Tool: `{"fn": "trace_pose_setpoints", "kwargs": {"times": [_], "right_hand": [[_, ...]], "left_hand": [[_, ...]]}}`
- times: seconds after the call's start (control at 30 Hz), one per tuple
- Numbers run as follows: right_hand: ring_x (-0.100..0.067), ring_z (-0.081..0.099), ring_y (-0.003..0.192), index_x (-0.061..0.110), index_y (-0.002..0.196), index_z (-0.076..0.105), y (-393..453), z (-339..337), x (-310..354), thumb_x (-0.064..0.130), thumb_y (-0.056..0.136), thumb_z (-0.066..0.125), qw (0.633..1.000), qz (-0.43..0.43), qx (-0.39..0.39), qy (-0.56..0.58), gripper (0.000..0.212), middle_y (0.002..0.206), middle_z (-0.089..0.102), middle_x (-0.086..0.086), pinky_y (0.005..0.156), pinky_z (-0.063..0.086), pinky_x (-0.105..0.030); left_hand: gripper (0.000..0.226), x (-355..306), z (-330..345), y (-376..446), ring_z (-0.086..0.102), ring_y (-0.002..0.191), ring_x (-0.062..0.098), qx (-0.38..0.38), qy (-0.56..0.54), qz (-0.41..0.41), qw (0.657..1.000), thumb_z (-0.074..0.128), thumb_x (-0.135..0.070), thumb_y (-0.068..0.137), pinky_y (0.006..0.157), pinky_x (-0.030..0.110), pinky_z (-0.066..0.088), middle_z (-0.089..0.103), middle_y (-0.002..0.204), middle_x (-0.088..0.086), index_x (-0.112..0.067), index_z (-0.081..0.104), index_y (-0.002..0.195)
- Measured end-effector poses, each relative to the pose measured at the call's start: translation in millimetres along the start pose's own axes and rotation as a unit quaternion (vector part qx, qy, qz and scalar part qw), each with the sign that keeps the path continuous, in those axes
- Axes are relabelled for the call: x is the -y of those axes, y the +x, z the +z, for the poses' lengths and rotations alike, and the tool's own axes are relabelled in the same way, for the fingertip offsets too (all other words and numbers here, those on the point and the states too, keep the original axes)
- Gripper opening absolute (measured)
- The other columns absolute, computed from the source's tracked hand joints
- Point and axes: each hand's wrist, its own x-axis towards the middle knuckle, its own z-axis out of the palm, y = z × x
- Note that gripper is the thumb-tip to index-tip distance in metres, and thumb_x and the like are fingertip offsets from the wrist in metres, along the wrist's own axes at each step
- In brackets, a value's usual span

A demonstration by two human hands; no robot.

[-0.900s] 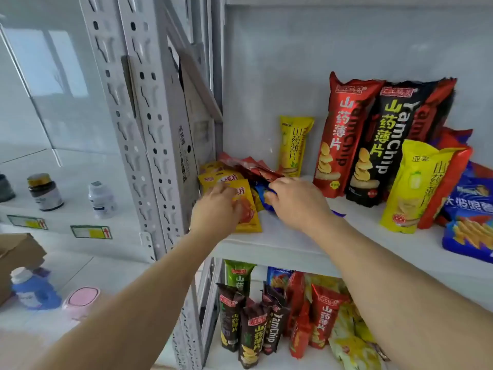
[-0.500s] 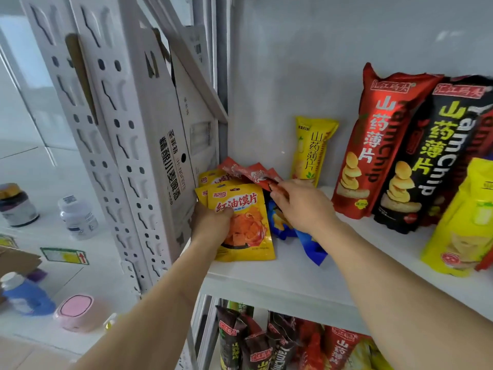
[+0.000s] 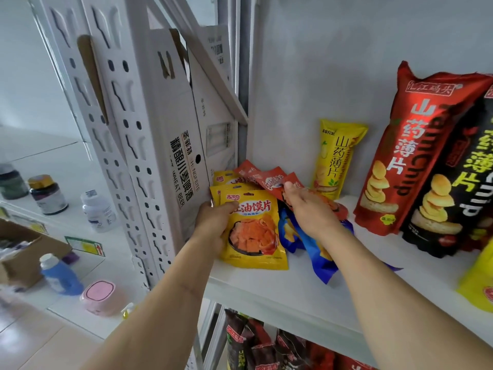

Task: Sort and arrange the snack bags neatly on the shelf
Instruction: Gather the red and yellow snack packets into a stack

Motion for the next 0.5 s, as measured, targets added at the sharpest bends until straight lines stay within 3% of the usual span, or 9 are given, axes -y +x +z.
{"fn": "trace_pose_setpoints", "kwargs": {"times": [0.23,0.37,0.5], "right_hand": [[-0.023,0.035,0.143,0.028,0.145,0.046,-4,-3,-3,0.068,0.096,0.009,0.999,0.008,0.012,0.044,0.073,0.152,0.044,0.0,0.118,0.026,-0.044],[-0.022,0.039,0.14,0.028,0.145,0.048,-6,-6,-2,0.065,0.098,0.01,0.998,0.012,0.023,0.056,0.071,0.149,0.048,0.002,0.114,0.028,-0.04],[-0.027,0.051,0.129,0.022,0.137,0.055,-1,-15,-1,0.062,0.1,0.014,0.995,0.048,0.0,0.085,0.068,0.139,0.058,-0.008,0.11,0.036,-0.042]], "left_hand": [[0.019,-2,10,-3,0.074,0.089,0.035,0.052,-0.017,-0.059,0.997,0.077,-0.009,0.084,0.088,0.055,0.057,0.076,0.1,0.017,-0.008,0.072,0.102],[0.018,-3,12,3,0.074,0.089,0.034,0.043,-0.017,-0.054,0.997,0.074,-0.013,0.088,0.085,0.053,0.058,0.076,0.101,0.015,-0.008,0.071,0.105],[0.016,2,9,9,0.074,0.084,0.03,0.045,-0.044,-0.048,0.997,0.067,-0.018,0.095,0.069,0.041,0.06,0.077,0.098,0.011,-0.012,0.07,0.11]]}}
